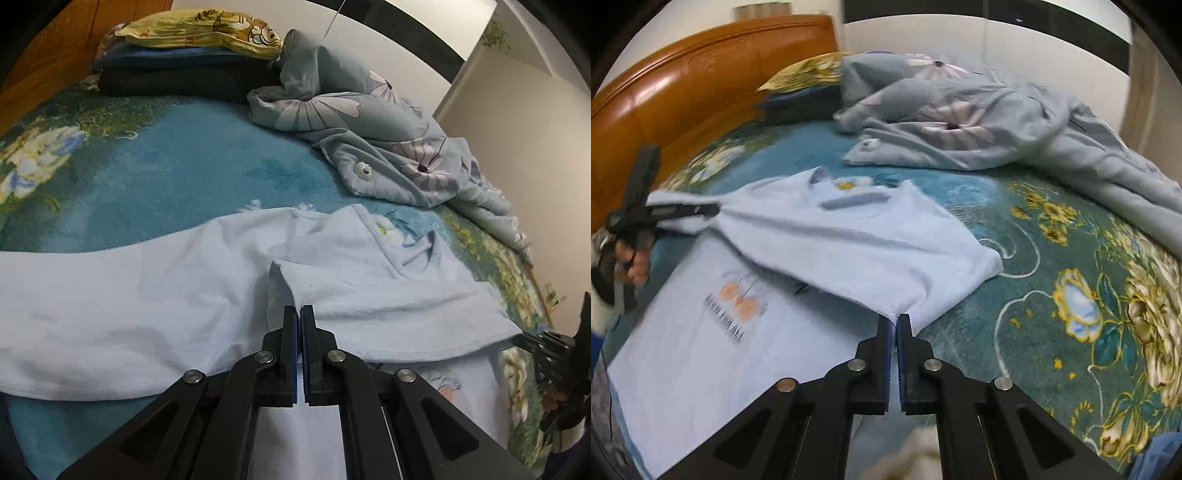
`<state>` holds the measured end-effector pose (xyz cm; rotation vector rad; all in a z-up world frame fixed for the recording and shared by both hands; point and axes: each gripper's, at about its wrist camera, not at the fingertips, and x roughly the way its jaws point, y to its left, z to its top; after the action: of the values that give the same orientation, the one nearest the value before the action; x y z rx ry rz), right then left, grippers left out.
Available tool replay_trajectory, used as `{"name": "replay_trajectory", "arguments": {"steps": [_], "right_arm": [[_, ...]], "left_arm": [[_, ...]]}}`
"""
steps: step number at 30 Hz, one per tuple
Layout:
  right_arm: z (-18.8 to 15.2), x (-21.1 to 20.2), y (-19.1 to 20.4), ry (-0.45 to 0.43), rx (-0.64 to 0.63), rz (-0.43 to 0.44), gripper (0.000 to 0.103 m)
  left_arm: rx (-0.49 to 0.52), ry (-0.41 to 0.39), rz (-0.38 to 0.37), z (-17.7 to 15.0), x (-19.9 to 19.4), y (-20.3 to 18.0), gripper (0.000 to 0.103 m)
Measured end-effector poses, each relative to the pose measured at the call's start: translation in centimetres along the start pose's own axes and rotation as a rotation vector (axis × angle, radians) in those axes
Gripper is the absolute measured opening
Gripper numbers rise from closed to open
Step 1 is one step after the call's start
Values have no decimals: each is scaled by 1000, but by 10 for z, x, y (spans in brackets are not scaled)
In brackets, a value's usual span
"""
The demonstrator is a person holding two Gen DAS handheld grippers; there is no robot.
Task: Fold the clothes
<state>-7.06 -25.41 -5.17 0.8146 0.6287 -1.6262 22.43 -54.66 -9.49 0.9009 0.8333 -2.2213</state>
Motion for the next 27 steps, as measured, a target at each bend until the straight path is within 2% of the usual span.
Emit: {"name": "replay_trajectory", "arguments": {"steps": [4, 9, 15, 17, 18, 19, 20, 22, 24, 27], "right_arm": [[-17, 16, 13, 79, -49, -1, 3], [-24, 23, 16, 99, -37, 9, 3], [-23, 20, 23, 111, -58, -19, 8], [-21, 18, 25, 113, -51, -24, 9], [-21, 16, 25, 113, -41, -30, 12], [-20, 14, 24, 111, -33, -31, 21], [-20, 9, 25, 102, -26, -35, 36], [-21, -4, 29, 78, -15, -44, 59], [-26, -24, 38, 39, -10, -41, 61], [-38, -52, 57, 3, -34, -35, 64]], "left_arm": [[-28, 47, 8, -9, 11, 13, 2], [-35, 49, 6, -14, 14, 16, 3], [-38, 40, -5, -19, 3, 14, 3], [-37, 34, 0, -20, -5, 13, 7], [-38, 29, 0, -20, -10, 14, 10], [-43, 17, 3, -22, -19, 15, 17], [-48, 4, 4, -24, -28, 18, 26], [-65, -27, 4, -26, -48, 27, 35], [-94, -69, 7, -29, -74, 41, 39], [-178, -183, 53, -38, -128, 81, 48]]}}
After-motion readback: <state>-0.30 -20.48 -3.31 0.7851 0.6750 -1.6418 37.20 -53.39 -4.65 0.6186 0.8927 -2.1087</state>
